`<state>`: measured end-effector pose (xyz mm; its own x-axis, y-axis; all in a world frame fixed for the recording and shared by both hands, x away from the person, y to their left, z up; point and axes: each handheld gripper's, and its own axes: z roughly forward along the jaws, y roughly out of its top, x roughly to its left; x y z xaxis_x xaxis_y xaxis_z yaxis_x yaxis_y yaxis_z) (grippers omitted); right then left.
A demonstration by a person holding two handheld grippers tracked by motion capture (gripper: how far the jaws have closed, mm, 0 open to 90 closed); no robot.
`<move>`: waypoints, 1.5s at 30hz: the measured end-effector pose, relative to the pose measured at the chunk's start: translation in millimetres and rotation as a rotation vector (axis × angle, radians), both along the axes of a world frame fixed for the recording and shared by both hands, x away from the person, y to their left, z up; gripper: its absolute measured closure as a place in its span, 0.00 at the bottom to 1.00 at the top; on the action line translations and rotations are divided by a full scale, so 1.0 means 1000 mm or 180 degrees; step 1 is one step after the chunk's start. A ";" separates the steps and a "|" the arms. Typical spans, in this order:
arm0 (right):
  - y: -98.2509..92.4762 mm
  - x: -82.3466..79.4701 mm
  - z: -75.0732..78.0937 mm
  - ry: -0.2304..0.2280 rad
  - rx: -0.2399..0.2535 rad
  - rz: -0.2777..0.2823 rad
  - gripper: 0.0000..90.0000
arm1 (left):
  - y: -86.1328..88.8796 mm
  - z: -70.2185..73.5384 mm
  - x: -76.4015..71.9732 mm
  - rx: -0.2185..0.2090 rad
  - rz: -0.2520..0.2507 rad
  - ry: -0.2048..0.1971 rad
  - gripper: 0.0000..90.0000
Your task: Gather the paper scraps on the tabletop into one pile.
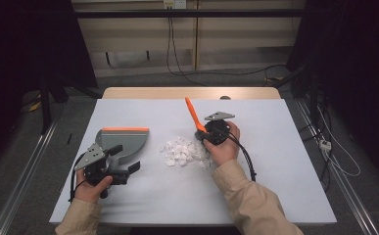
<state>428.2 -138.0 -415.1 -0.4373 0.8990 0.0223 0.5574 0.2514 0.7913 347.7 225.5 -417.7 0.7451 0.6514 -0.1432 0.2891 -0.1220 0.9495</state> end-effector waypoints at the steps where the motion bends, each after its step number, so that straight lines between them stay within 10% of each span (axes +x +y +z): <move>1: 0.001 0.000 0.000 -0.0002 0.0060 -0.0001 0.80 | 0.000 0.000 0.000 0.0000 -0.0003 -0.0001 0.05; 3: 0.004 -0.001 0.001 0.0017 0.0260 0.0038 0.80 | -0.001 0.000 0.000 0.0010 -0.0016 0.0003 0.05; 27: -0.001 0.005 0.022 -0.0162 0.0401 0.0001 0.80 | 0.001 0.000 0.000 0.0017 -0.0003 0.0020 0.05; 45: -0.035 0.005 0.020 -0.0096 0.0237 -0.0104 0.80 | 0.005 0.006 -0.001 0.0083 0.0097 0.0067 0.05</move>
<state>432.8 -173.1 -395.6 -0.4091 0.9092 0.0769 0.5401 0.1734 0.8236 346.3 231.0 -411.2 0.7219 0.6774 -0.1413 0.3129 -0.1374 0.9398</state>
